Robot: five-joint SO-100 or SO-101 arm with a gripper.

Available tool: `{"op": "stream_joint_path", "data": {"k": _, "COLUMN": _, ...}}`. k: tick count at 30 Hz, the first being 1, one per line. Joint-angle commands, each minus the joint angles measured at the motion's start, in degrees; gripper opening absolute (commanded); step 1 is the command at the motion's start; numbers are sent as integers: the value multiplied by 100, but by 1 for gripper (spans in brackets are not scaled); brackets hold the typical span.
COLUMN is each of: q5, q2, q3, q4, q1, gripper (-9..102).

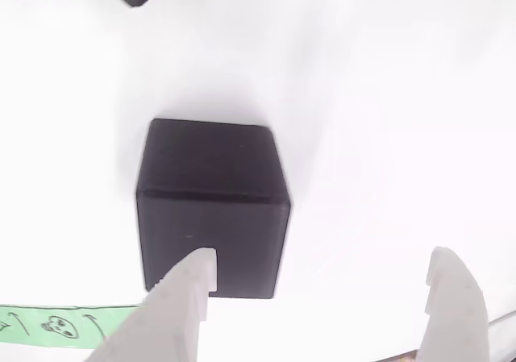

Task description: Stack 3 Blocks on the chosen place.

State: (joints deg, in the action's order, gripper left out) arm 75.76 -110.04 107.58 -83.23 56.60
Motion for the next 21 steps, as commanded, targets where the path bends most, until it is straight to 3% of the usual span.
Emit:
{"op": "stream_joint_path", "data": {"k": 1, "q5": 396, "q2": 237, "q3": -281, "q4": 141, "q1": 589, "gripper": 31}}
{"op": "stream_joint_path", "data": {"k": 6, "q5": 545, "q2": 624, "q3": -448, "q4": 299, "q1": 1037, "gripper": 31}}
{"op": "stream_joint_path", "data": {"k": 21, "q5": 545, "q2": 1688, "q3": -721, "q4": 598, "q1": 923, "gripper": 35}}
